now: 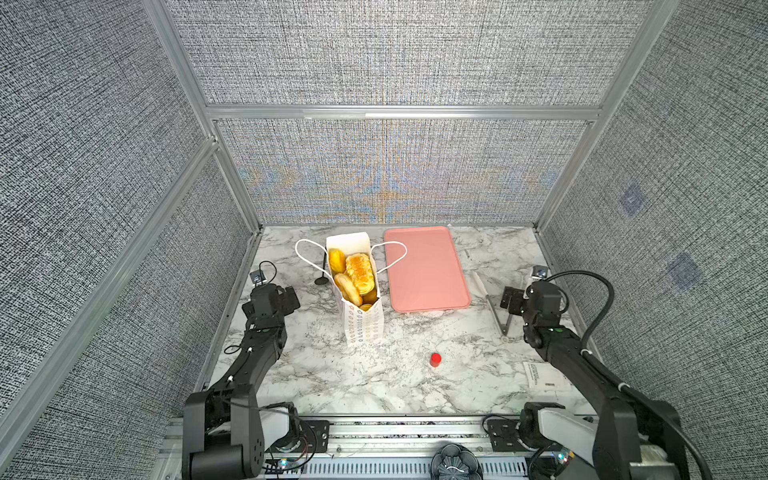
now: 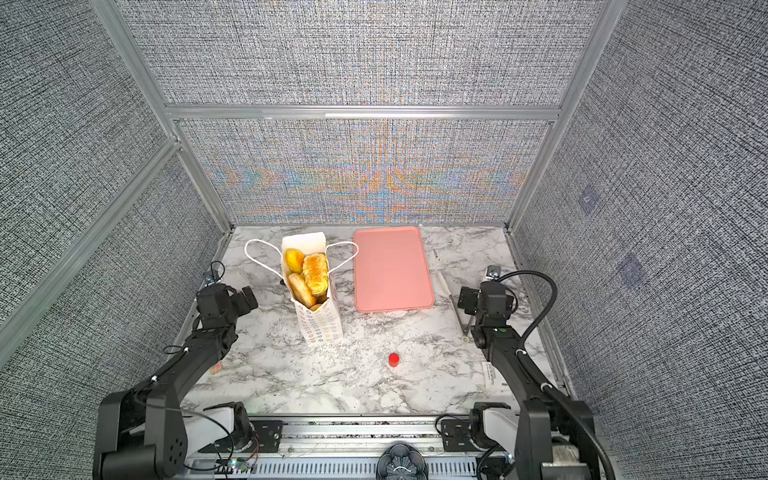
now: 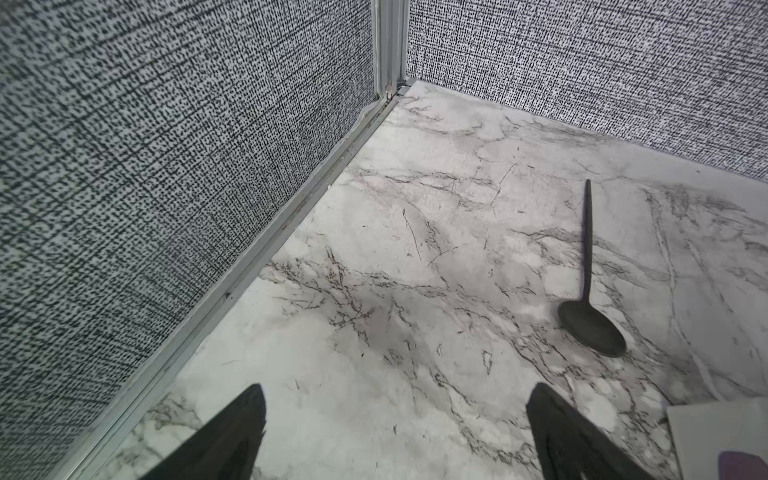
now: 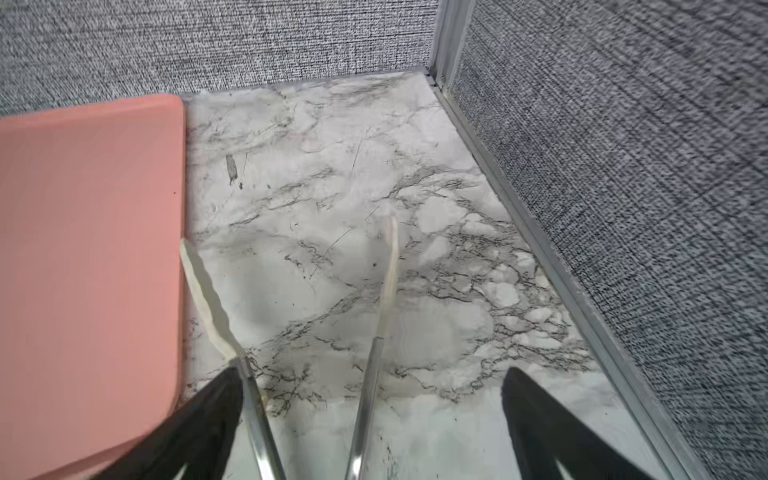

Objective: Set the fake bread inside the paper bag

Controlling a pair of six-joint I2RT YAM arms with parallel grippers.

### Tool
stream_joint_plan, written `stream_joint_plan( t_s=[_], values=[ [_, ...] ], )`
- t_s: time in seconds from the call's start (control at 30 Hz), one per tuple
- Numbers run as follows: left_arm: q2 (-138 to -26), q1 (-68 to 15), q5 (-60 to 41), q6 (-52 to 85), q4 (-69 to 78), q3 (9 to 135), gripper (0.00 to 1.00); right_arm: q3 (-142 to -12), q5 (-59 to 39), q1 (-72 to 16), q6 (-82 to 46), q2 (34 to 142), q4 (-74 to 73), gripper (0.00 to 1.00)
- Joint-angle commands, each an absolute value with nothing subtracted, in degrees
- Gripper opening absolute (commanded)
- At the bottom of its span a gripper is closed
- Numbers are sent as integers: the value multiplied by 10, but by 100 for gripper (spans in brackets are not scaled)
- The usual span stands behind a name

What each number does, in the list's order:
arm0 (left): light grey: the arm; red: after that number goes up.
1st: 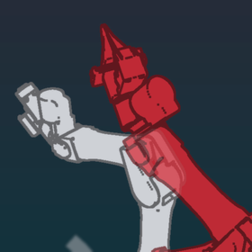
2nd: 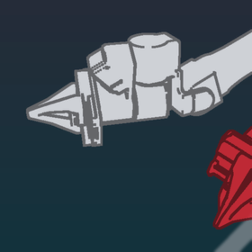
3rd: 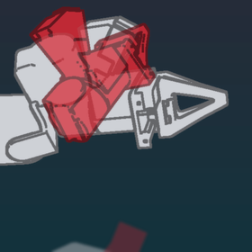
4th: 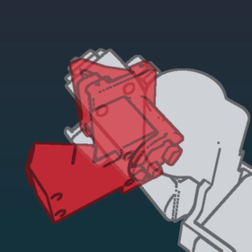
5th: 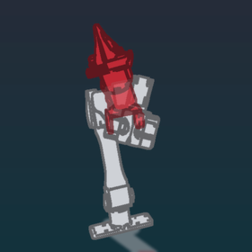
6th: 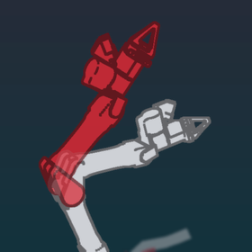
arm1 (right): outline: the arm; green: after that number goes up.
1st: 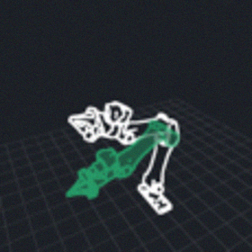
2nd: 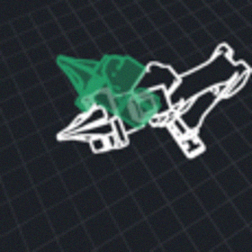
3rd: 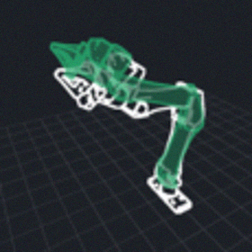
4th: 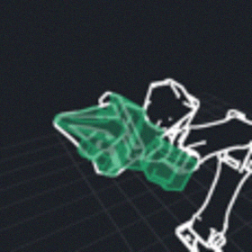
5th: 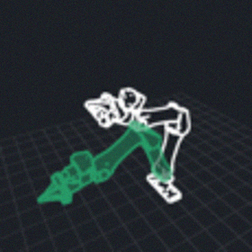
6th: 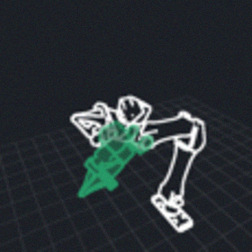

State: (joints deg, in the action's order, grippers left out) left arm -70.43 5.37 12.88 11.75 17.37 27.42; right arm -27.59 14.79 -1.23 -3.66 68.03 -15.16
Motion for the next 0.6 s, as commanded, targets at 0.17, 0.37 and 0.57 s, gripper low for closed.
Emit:
stream_joint_plan(
  t_s=[0.17, 0.37, 0.57],
  values=[
    [-786, 54, 91, 102, 368, 238, 99, -197, 144, -67, 25, 837, -518, 99],
    [-807, 54, 43, 75, 547, 163, 99, -163, 101, -72, 47, 891, -629, 99],
    [-839, 46, 22, 55, 597, 154, 99, -194, 134, -71, 33, 888, -564, 99]
  ],
)
